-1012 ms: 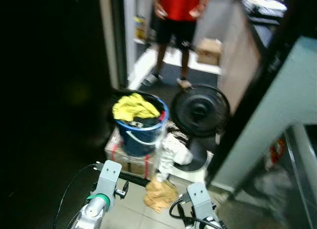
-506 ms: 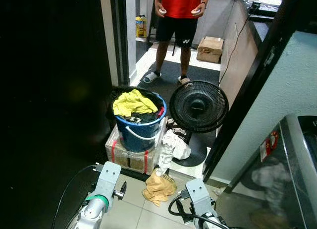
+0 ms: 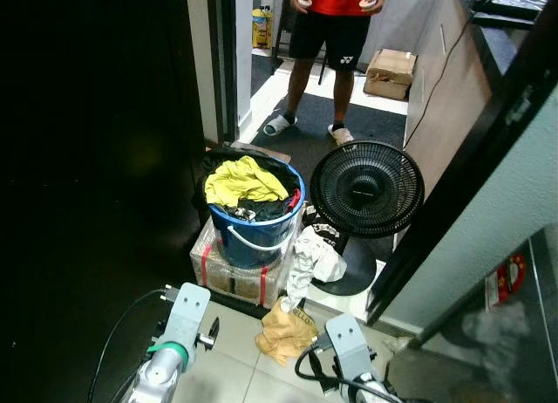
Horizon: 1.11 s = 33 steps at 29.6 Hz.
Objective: Clothes washing
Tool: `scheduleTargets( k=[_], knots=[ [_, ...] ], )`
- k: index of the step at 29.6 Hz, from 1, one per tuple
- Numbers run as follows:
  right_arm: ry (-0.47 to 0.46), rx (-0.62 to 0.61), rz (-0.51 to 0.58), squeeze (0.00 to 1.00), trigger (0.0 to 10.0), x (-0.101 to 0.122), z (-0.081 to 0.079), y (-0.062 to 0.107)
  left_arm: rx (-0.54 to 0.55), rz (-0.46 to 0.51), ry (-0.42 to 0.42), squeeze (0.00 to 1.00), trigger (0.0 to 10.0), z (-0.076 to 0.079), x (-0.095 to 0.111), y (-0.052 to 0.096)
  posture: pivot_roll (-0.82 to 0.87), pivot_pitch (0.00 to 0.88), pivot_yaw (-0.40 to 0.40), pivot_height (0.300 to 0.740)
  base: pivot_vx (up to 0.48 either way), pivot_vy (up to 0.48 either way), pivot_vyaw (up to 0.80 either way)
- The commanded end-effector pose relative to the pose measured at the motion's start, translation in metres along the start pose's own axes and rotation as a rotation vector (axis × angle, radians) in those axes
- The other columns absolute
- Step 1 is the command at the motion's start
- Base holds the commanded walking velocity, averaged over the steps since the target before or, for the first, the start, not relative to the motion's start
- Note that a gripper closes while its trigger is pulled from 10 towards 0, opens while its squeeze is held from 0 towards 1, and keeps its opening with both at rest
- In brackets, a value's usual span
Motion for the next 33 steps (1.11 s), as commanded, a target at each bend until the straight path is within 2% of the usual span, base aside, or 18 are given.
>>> scheduleTargets(
  k=[1, 33],
  knots=[
    [0.000, 0.006, -0.009, 0.00, 10.0, -0.0018, -0.0027, 0.0003, 0.002, -0.027, -0.008, 0.00, 10.0, -0.0020, -0.0090, 0.0036, 0.06, 0.000, 0.005, 0.740, 0.398, 0.000, 0.00],
    [0.002, 0.004, -0.016, 0.00, 10.0, -0.0047, -0.0032, 0.0019, 0.005, -0.032, -0.013, 0.00, 10.0, -0.0015, -0.0108, 0.0044, 0.06, 0.000, 0.006, 0.740, 0.432, 0.000, 0.00]
  ],
)
Point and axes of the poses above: a point about 5 cm out from each wrist's last joint towards the gripper, its own y axis pointing back from the gripper into the wrist, its own x axis along the axis of the wrist's last joint, z = x × y, the point moved 1 cm from there along -y, pointing out of the wrist towards the gripper, and after that the axes turned 4 degrees about -y, right-handed, at the moved point
